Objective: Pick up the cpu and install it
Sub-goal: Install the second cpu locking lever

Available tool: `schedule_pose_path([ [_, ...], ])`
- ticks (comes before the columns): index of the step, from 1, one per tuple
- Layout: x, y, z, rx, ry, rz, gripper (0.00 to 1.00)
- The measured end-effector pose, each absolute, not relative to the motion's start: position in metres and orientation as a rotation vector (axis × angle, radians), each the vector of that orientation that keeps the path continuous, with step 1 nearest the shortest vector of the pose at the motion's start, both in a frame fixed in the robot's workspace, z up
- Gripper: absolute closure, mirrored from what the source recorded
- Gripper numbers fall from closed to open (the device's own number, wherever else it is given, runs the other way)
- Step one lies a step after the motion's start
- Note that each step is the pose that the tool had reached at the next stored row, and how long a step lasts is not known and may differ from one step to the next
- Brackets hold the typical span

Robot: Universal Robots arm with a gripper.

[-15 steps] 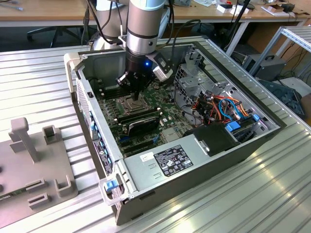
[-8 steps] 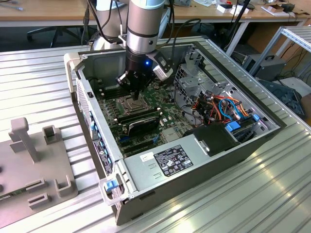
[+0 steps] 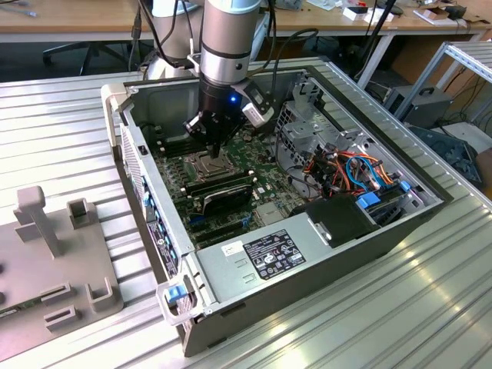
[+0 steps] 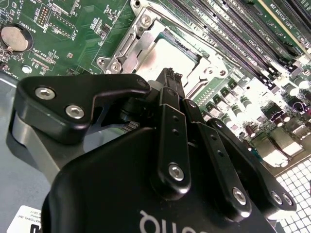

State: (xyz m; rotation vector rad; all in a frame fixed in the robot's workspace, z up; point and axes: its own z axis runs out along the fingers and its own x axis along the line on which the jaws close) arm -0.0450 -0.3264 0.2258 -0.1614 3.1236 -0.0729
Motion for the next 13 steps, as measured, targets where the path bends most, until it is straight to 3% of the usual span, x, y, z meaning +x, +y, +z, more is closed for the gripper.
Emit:
schedule_pose_path([
  [13,-0.045,-0.3266,0.228,-0.161,3.124,-0.073,0.89],
])
